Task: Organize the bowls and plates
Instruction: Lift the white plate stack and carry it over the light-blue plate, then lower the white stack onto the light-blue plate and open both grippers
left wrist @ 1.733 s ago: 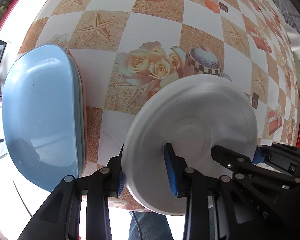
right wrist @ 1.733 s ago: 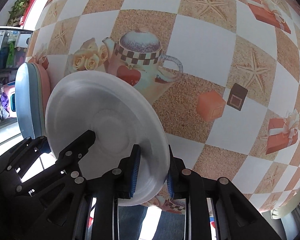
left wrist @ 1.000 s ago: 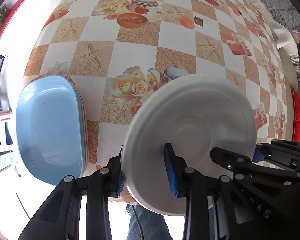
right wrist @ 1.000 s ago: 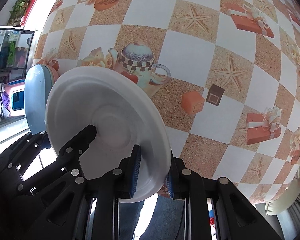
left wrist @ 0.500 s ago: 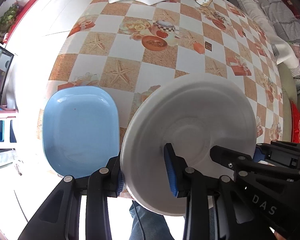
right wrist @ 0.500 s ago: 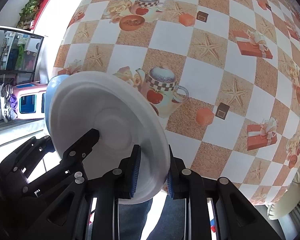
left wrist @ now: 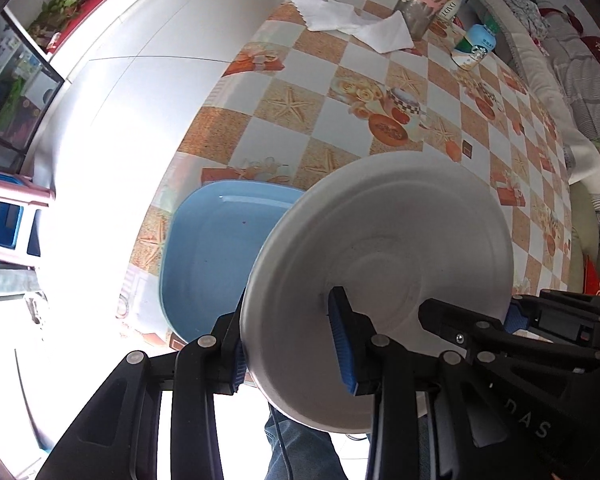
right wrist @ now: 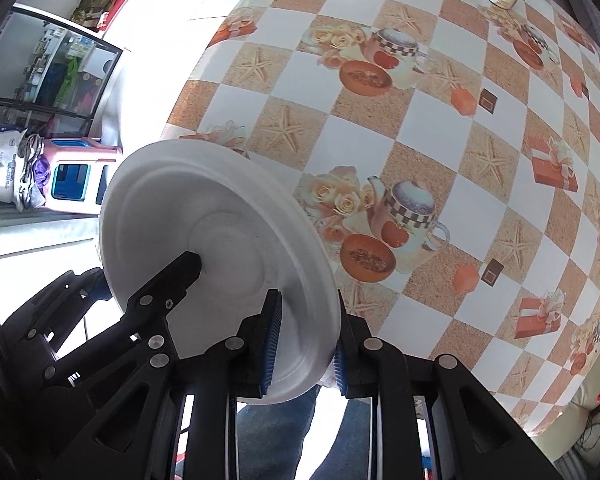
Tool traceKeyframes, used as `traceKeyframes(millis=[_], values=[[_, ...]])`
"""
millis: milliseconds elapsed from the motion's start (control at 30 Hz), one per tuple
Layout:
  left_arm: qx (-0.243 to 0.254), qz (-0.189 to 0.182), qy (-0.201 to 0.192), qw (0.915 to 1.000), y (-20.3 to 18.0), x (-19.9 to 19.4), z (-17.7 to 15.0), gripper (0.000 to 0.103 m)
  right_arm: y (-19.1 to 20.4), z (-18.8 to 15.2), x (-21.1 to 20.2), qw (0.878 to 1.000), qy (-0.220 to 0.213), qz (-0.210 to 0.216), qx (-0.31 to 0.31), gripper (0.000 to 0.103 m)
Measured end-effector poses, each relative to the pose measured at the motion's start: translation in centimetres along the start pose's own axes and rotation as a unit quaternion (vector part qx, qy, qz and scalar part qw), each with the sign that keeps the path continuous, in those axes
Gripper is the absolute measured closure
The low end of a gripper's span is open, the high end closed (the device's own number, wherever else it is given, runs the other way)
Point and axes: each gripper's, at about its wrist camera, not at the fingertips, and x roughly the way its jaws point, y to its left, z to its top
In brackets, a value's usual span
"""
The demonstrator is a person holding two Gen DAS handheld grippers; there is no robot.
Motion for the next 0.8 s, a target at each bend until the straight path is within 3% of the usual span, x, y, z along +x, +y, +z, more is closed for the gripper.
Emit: traceKeyframes(millis=[500,800], values=[[-0.064,0.017,0.015,0.9977,6.8,0.9,-0.6,0.065,7.2,2.0,3.0,0.997,0.023,-0.004,-0.073,0.077],[-0.071,0.019,0.033,0.9967,7.7,3.4,0.2,0.065,7.8,3.3,5.4,0.997,0.041,-0.009,-0.071,0.078]])
